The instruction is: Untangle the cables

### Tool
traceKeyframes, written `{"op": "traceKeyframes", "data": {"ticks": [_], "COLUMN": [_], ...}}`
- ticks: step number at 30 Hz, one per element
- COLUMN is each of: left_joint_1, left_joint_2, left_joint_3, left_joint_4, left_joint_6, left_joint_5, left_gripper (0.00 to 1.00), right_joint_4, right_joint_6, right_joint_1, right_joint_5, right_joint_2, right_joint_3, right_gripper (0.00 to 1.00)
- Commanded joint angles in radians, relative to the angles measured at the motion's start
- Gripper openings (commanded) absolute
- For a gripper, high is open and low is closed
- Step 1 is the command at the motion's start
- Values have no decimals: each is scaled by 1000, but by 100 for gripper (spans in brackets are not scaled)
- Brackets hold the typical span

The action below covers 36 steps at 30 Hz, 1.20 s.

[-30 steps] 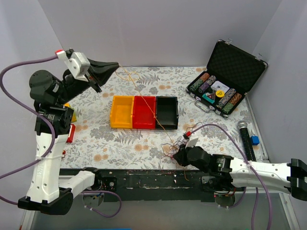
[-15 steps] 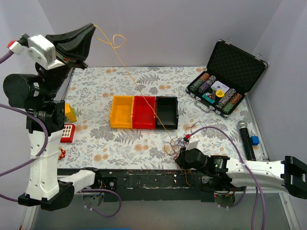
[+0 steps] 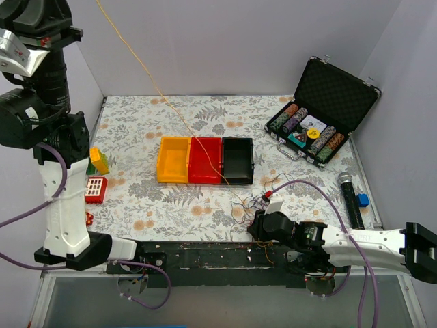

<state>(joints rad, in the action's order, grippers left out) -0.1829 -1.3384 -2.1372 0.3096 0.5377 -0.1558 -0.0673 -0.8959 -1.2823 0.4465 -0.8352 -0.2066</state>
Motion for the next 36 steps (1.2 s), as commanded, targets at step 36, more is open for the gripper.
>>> {"op": "traceKeyframes", "data": {"ticks": [36], "left_joint_1": [5], "left_joint_2": [107], "left_joint_3": [413], "left_joint_4": [160], "left_joint_6": [-150], "left_joint_5": [-45], "left_gripper": [0], "right_joint_4": [-124], "right_joint_6": [-41], "right_joint_1": [3], "right_joint_5": [26], "right_joint_2": [61], "right_joint_3": [42], "right_gripper": [47]}}
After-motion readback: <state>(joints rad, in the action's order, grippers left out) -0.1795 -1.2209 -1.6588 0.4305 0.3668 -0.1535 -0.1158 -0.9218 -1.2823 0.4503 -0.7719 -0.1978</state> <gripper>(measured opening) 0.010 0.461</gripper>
